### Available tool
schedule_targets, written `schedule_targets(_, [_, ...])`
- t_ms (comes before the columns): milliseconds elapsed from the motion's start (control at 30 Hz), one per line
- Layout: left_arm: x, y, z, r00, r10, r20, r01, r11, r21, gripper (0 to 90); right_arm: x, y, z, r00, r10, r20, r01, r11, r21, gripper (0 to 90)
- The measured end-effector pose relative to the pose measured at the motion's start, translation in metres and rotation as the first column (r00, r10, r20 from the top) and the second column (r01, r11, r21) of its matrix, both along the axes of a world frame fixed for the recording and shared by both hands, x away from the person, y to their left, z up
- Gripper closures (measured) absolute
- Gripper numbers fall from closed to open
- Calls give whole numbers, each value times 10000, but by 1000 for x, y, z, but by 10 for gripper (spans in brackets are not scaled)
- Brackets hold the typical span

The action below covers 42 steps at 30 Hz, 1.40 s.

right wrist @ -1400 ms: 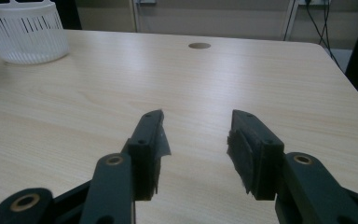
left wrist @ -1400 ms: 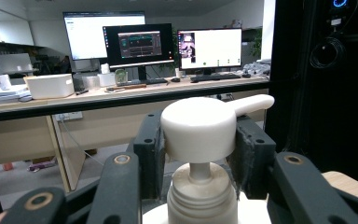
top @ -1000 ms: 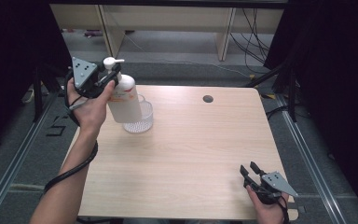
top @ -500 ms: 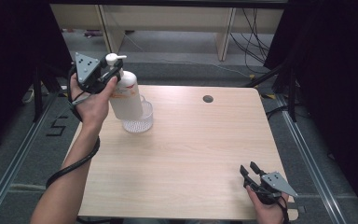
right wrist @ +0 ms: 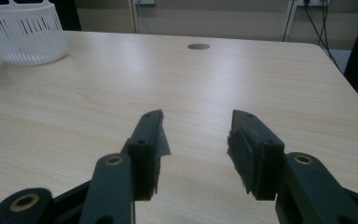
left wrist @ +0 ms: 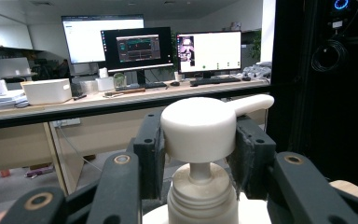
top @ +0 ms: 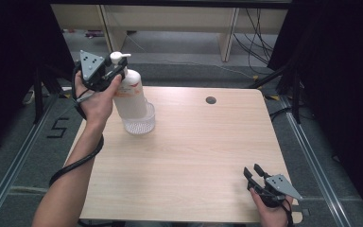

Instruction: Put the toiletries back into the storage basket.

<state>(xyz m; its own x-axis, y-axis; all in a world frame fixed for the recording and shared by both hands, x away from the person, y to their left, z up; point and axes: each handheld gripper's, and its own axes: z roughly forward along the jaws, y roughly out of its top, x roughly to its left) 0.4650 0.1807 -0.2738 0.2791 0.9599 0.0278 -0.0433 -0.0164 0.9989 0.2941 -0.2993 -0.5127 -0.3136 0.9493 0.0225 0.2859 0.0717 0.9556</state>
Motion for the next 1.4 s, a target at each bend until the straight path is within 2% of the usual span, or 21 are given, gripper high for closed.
schedule_targets(333, [6,-3,1,10000,8,26,-8,10000,7,587,0,0,0,10000,1,62,-1,10000,14,548])
schedule_targets(400, [7,-3,1,10000,2,22,-2,10000,9,587,-2,3,-1,9997,-118,-230,130,9986,516,548])
schedule_targets(633, [11,-3,1,10000,67,5,-67,10000,44,587,-2,3,0,9993,-142,-334,156,9990,410,548])
schedule_targets(833, [16,-2,0,10000,54,72,-55,9999,147,587,-2,3,-1,9997,-114,-214,125,9986,522,548])
schedule_targets(867, [18,-2,0,10000,50,76,-51,9999,98,587,0,0,0,10000,-3,52,3,10000,22,548])
schedule_targets(900, [18,-2,0,10000,50,76,-51,9999,98,587,0,0,0,10000,-3,52,3,10000,22,548])
schedule_targets(933, [18,-2,-1,10000,53,66,-53,9999,108,587,-1,3,-1,9999,-89,-81,92,9992,390,548])
schedule_targets(1033, [20,-3,-1,10000,47,50,-48,10000,86,587,-2,3,-1,9996,-115,-254,128,9986,511,548])
schedule_targets(1233, [24,-4,-4,9999,101,-23,-101,9999,131,587,-2,3,0,9994,-138,-329,152,9990,409,548])
schedule_targets(1267, [25,-4,-5,9999,114,-98,-113,9998,164,587,-1,2,-1,9999,-74,-122,79,9993,373,548])
schedule_targets(1300, [25,-4,-5,9999,114,-98,-113,9998,164,587,-1,2,-1,9999,-74,-122,79,9993,373,548])
schedule_targets(1333, [26,-4,-6,9999,106,-101,-104,9998,167,587,0,-1,0,10000,-38,32,39,9999,-115,548])
schedule_targets(1367, [27,-4,-7,9999,103,-125,-102,9998,149,587,0,-1,0,10000,-37,25,37,9999,-101,548])
schedule_targets(1400, [29,-4,-7,9999,107,-130,-106,9999,125,587,-2,3,0,9994,-133,-310,147,9988,464,548])
